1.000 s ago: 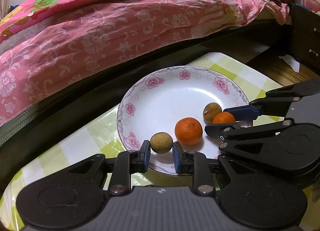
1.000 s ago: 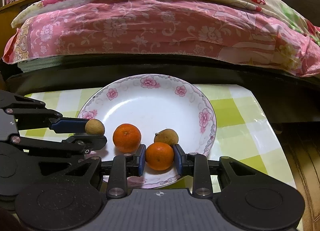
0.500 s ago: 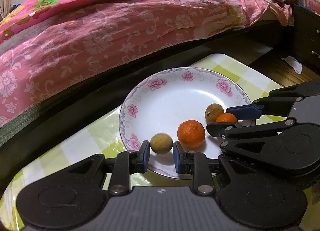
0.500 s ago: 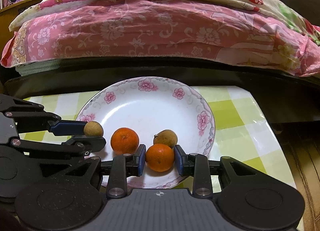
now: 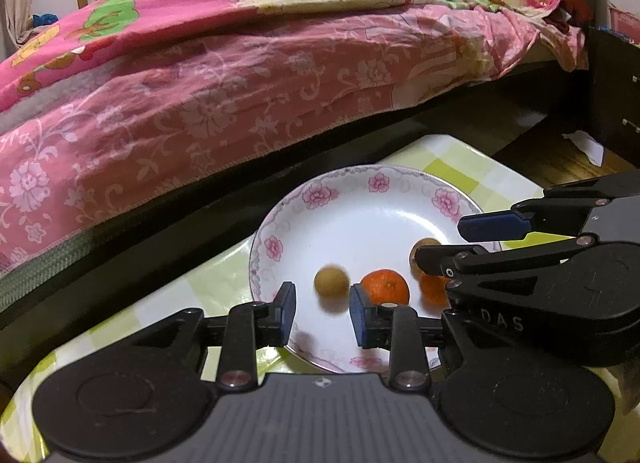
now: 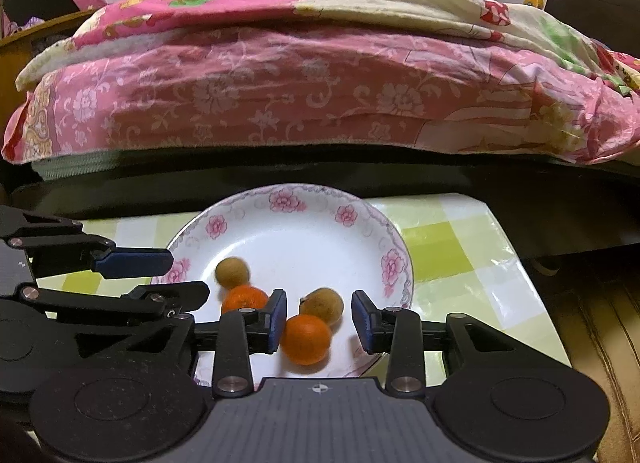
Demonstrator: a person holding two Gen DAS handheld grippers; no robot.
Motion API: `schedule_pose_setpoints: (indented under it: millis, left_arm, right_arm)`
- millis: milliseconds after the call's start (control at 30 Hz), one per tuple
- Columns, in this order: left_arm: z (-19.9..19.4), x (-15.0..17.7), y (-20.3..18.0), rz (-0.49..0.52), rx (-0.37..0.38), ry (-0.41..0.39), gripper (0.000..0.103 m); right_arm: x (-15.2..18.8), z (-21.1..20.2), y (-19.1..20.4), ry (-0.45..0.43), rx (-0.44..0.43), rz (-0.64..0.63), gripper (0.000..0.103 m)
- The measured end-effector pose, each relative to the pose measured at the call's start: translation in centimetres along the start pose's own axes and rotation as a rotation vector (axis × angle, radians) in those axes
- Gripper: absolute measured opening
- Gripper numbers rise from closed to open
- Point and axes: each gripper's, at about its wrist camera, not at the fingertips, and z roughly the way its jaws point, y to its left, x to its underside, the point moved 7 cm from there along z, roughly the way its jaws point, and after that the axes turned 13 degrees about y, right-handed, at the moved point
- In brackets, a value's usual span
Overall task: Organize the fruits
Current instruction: 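Open both grippers to release the brown fruit and orange onto the plate, then grasp a red cherry tomato with the left gripper while the right gripper grasps an orange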
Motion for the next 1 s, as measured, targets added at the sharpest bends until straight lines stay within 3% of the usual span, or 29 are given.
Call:
schedule_pose_setpoints:
  millis: [533, 1000]
  left_arm:
    - [-2.5, 0.0, 1.0, -0.022, 0.002, -0.038, 0.039]
    - [-5.8, 3.6, 2.1, -0.022, 0.020, -0.027, 0.039]
  right_arm:
    - [0.4, -1.5, 0.2, -0.013, 0.011, 0.012, 0.033]
    - [3.9, -4.9, 1.1, 0.026, 0.015, 0.003, 0.034]
